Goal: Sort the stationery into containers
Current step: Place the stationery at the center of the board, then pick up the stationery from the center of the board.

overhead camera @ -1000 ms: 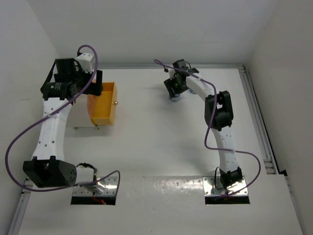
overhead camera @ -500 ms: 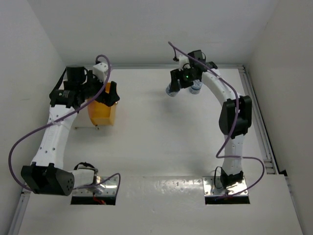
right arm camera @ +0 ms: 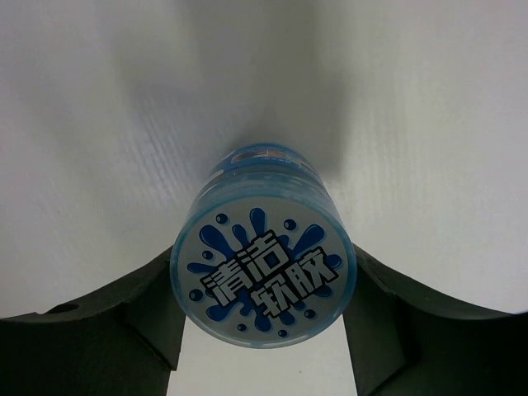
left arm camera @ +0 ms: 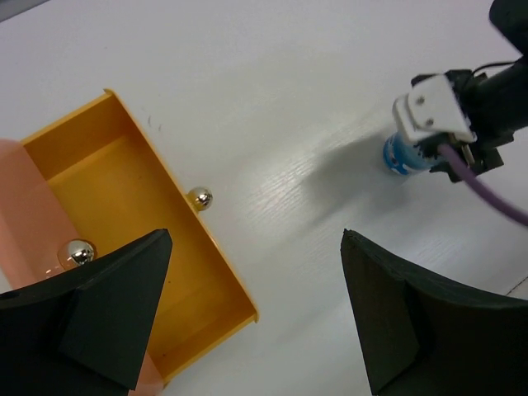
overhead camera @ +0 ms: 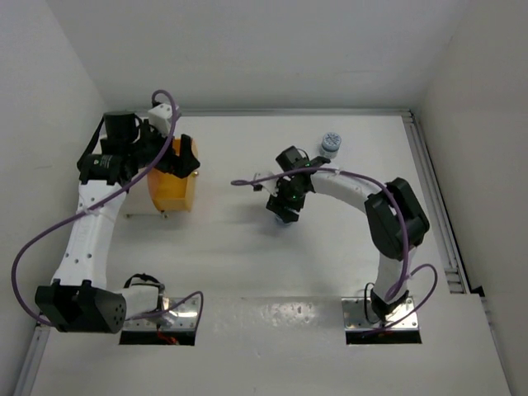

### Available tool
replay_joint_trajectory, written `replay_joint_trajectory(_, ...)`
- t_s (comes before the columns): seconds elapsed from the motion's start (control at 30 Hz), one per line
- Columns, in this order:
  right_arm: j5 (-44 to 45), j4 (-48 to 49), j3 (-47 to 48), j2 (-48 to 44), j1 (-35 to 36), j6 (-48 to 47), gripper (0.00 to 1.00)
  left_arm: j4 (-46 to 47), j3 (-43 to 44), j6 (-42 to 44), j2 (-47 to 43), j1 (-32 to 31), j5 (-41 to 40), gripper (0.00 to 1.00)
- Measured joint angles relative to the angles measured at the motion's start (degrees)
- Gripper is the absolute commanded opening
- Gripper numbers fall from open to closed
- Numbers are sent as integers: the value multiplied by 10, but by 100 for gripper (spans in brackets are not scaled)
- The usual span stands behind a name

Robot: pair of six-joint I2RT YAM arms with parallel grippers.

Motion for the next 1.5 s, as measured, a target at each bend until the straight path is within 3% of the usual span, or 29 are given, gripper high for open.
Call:
replay_joint_trajectory(0.33,12,40,-66,-18,88,-107,18,-14,0,-1,0,14,23,90)
replay_joint_trajectory(0.43,5,47,-68,-20,102,-113,68,-16,0,2,2,18,28,92)
replay_joint_trajectory(0.47,5,48,-69,-21,105,-113,81,-18,0,4,3,18,30,92)
replay_joint_trajectory(0.57,4,48,-69,-31,109,-104,84,-21,2,7,11,18,33,93)
replay_joint_trajectory(0.6,4,48,-69,-37,109,-97,91,-22,3,7,16,18,33,93)
replay_joint_trajectory(0.77,-2,47,-56,-80,86,-58,92,-21,8,7,36,17,43,93)
replay_joint_trajectory(0.9,-27,57,-53,-138,18,23,91,-34,27,33,56,-6,35,91)
replay_joint_trajectory(1.23,-110,72,-92,-215,-308,315,90,-159,85,193,146,-255,-53,93)
replay_joint_trajectory(1.5,-158,41,-114,-212,-424,419,89,-138,65,205,252,-374,-137,91)
